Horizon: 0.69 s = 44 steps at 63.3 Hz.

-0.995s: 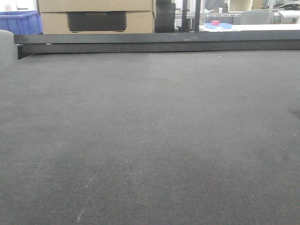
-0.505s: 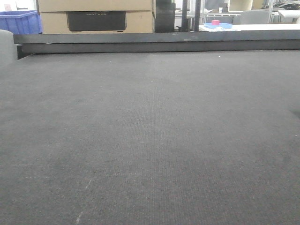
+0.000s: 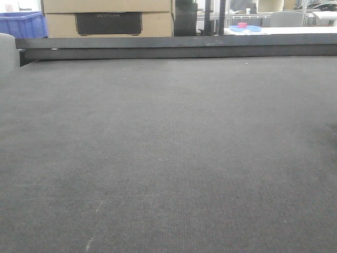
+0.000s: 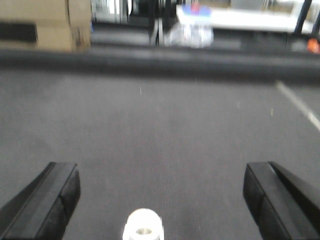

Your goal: Place valve from conveyor to right shelf box

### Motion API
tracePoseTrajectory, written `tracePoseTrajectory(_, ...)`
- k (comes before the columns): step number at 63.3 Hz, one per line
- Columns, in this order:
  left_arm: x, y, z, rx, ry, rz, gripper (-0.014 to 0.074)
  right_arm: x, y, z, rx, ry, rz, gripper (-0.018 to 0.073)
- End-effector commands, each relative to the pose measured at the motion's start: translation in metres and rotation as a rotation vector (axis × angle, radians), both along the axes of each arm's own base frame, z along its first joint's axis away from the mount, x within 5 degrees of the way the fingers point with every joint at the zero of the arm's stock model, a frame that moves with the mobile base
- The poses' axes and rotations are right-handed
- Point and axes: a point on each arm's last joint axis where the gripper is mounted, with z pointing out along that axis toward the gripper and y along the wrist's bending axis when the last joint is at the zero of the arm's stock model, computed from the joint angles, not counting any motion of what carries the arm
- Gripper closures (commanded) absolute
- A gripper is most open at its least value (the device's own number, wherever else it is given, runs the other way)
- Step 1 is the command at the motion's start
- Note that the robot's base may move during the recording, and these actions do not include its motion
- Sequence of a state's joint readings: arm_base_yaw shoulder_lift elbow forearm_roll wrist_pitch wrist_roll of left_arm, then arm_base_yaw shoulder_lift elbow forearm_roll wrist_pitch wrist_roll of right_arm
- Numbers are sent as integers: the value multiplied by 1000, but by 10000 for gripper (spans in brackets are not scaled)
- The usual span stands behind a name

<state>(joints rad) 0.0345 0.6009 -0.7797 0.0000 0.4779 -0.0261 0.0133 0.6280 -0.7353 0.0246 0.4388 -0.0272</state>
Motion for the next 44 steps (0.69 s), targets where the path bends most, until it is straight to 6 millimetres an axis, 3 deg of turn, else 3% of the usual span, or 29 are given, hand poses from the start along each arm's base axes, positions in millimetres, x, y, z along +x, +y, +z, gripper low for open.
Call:
tracePoseTrajectory(1, 5, -3, 6, -18, 49, -28, -2, 12, 0, 11, -17, 120, 0, -10)
tracePoseTrajectory(12, 13, -9, 8, -17, 79, -71, -2, 42, 0, 30, -21, 361, 4, -10)
tracePoseTrajectory(22, 13, -10, 8, -16, 81, -82, -2, 76, 1, 29, -52, 568, 25, -10)
tracePoseTrajectory(44, 13, -10, 8, -16, 81, -82, -2, 146, 5, -38, -65, 923, 48, -10)
